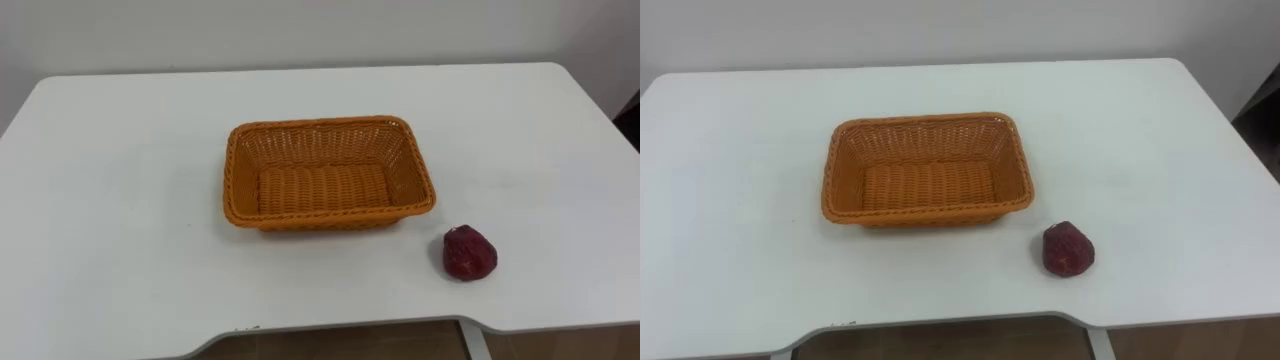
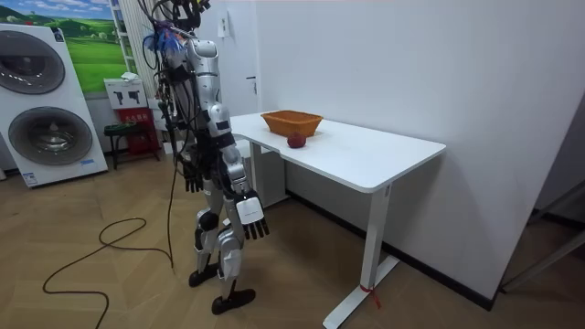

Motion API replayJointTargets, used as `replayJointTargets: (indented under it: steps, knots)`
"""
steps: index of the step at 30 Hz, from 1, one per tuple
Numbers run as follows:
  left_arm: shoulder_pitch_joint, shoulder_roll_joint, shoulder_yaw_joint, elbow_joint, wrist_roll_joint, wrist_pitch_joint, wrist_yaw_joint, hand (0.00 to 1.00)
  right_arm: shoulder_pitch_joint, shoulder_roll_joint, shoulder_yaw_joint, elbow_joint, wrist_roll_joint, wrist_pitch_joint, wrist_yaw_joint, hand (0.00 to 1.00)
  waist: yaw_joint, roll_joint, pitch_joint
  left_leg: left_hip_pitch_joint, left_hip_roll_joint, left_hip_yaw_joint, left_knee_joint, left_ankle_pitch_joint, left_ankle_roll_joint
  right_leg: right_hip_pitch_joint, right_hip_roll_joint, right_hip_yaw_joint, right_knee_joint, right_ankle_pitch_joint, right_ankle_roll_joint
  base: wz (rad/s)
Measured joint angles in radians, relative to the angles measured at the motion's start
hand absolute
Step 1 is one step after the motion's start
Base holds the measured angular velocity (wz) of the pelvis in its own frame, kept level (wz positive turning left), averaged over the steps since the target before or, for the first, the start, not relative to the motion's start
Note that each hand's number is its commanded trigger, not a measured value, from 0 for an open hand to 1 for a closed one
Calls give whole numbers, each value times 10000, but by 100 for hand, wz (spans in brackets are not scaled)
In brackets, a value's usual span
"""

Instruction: Pick and place apple

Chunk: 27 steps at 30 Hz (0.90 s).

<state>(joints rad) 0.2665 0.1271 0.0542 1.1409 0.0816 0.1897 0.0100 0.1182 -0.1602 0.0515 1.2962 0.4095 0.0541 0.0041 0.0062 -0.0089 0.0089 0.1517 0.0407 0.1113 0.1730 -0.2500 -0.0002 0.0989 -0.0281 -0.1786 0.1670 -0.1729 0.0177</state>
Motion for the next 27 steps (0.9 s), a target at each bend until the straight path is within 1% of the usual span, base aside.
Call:
replayJointTargets:
  steps: [9, 11, 12, 14, 15, 16, 17, 18, 19, 20, 21, 22, 23, 24, 25, 26, 27]
  knots:
    - [-2, 0, 7, 8, 1, -3, -2, 0, 12, 5, -10, -1, 50, -3, -9, 0, 13, 6, -3, -2, 0, 5, 9, 0, 0, 0, 2, -6, 2, 0, 0, 0]
    - [-1, -1, 30, 7, -6, -16, -2, 0, 19, 13, -80, -22, 175, 6, -32, 0, 16, 3, -2, -9, 1, 5, 7, 0, 0, -9, 2, 19, 10, -1, 0, 0]
    - [-5, 0, 38, 7, -34, -39, 1, 0, 15, 26, -148, -35, 238, 4, -80, 0, 13, 27, -15, -16, 1, 0, 2, 0, 0, -15, 5, 33, 8, -2, 0, 0]
    - [-29, 0, 43, 10, -142, -119, 30, 0, 11, 72, -312, -36, 688, 2, -249, 0, 0, 23, -18, -3, 2, -19, -4, 0, 0, -3, 5, -6, 9, -1, 0, 0]
    - [-52, -1, 61, 9, -136, -198, 80, 0, 11, 120, -552, -40, 1150, 2, -365, 0, -18, 23, -17, 16, 2, -14, -7, 0, 0, 15, 7, 11, 14, -2, 0, 0]
    - [-67, -10, 224, 8, -117, -289, 110, 0, 17, 155, -909, -112, 1638, 4, -482, 0, -23, 7, -8, 46, 2, 19, -22, 0, 0, 10, 14, 79, 26, -2, 0, -4]
    - [-56, -7, 251, 8, -118, -315, 145, 0, 16, 158, -1140, -181, 1905, 4, -538, 0, -26, 17, -4, 74, 5, 51, -37, 0, 0, 11, 16, 102, 32, -2, 0, -13]
    - [36, -11, 354, 6, -137, -411, 240, 0, 24, 157, -1669, -387, 2564, 0, -762, 0, -37, 18, 12, 118, 12, 155, -57, 0, 0, 20, 24, 135, 45, -2, 1, -18]
    - [62, -11, 548, 3, -219, -499, 316, 0, 41, 141, -2126, -682, 3361, -34, -1053, 0, -77, 45, 3, 151, 12, 217, -65, -1, 1, 20, 20, 159, 61, -3, 2, -15]
    - [55, -1, 657, 0, -317, -517, 372, 0, 42, 137, -2355, -857, 3797, -59, -1207, 0, -130, 56, 0, 145, 9, 218, -66, -3, 4, 5, 17, 158, 66, -3, 3, -7]
    - [134, -5, 899, -63, -428, -571, 489, 0, 51, 145, -2867, -1349, 4618, -82, -1546, 0, -266, 52, -1, 138, 2, 218, -69, -4, 5, -47, 12, 170, 102, -7, 8, -5]
    - [177, -2, 1145, -189, -546, -644, 526, 0, 38, 146, -3578, -1870, 5414, -105, -1838, 0, -403, 74, -11, 154, -3, 239, -69, -4, 6, -93, 15, 234, 130, -7, 9, -6]
    - [199, 4, 1226, -265, -640, -709, 552, 0, 3, 143, -3909, -2113, 5828, -136, -2020, 0, -493, 80, -15, 156, -5, 246, -70, -4, 6, -100, 16, 261, 153, -8, 11, -8]
    - [317, 14, 1433, -312, -734, -849, 637, 0, 10, 140, -4467, -2630, 6484, -312, -2393, 0, -619, 92, -25, 153, -12, 261, -82, -3, 6, -108, 13, 316, 207, -29, 25, -6]
    - [369, 16, 1669, -353, -737, -1090, 730, 0, 16, 135, -4925, -3052, 7021, -567, -2698, 0, -746, 106, -33, 155, -12, 289, -82, -4, 7, -113, 16, 366, 214, -37, 24, -5]
    - [400, 17, 1779, -398, -738, -1186, 765, 0, 16, 134, -5096, -3218, 7270, -691, -2837, 0, -797, 102, -33, 146, -11, 293, -85, -4, 6, -120, 18, 367, 217, -42, 22, -3]
    - [449, 53, 1843, -434, -802, -1374, 867, 0, 35, 124, -5424, -3526, 7774, -944, -3163, 0, -868, 77, -46, 138, -7, 311, -87, -4, 6, -136, 19, 372, 230, -51, 16, -4]
